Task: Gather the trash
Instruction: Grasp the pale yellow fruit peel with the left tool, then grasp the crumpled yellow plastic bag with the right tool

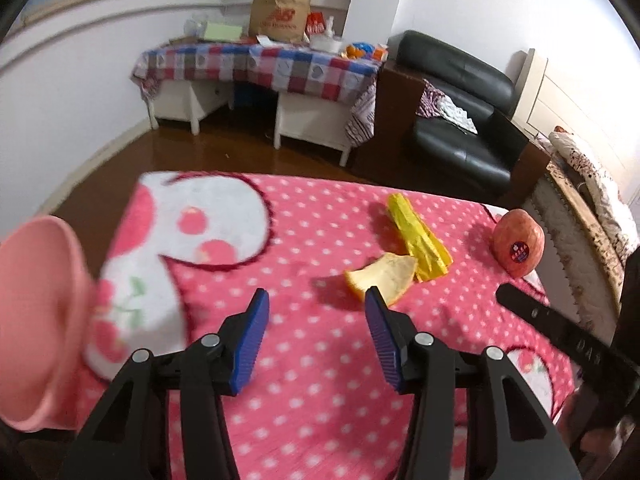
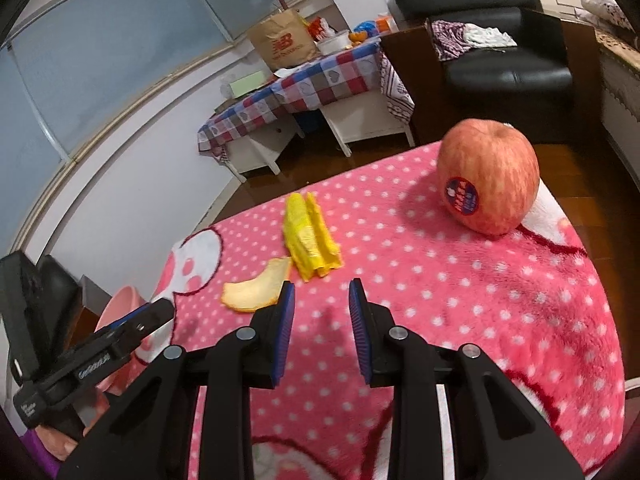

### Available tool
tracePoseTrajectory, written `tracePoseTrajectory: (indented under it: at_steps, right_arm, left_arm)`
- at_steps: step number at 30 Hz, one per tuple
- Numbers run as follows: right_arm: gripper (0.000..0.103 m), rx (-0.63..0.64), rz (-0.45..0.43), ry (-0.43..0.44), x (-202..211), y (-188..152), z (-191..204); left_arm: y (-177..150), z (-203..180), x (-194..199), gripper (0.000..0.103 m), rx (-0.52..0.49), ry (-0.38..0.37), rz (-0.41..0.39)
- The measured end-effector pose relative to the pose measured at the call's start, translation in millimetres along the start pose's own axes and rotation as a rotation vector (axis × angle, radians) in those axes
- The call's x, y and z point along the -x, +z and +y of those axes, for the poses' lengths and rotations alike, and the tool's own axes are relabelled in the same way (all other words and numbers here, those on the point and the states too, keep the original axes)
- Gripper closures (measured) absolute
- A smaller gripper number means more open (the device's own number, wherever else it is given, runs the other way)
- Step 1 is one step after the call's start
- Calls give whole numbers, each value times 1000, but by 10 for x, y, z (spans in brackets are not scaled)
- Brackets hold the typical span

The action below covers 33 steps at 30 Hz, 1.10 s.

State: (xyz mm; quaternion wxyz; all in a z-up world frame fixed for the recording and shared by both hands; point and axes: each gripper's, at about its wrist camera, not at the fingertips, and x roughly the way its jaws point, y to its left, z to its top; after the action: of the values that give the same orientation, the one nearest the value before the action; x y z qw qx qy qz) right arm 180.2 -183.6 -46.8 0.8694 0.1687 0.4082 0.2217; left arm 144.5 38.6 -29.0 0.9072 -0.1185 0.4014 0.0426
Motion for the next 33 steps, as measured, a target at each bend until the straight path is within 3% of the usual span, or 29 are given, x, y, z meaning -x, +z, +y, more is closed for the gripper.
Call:
tracePoseTrajectory:
  at_steps: [6,11,13,14,15,16,25,33]
  right_arm:
    - [75,6,12,13,-115,91,-41]
    - [75,34,16,28,-246,234,37]
    - [74,50,21,32,-312,293,83]
    - [66,58,27,33,-343,310,108]
    - [57,68,35,34,-396,325,134]
    - [56,74,42,33,-431,333,158]
    - [55,131,87,-23,-740,279,274]
    - [56,161,97,-16,-846,197,233]
  left_arm:
    - [60,-66,-407,65,56,-33,79]
    - [57,-94,-596,90,81,-75,129]
    - [48,-96,-628,94,85,-76,141]
    - [45,-84,-627,97,88,-79,141]
    - [43,-64,-611,98,90,-86,138]
    - [42,-47,-588,98,90,-89,134]
    - [-31,231,-114,99,48,1,52]
    - [-127,438,78,99,63,60,59]
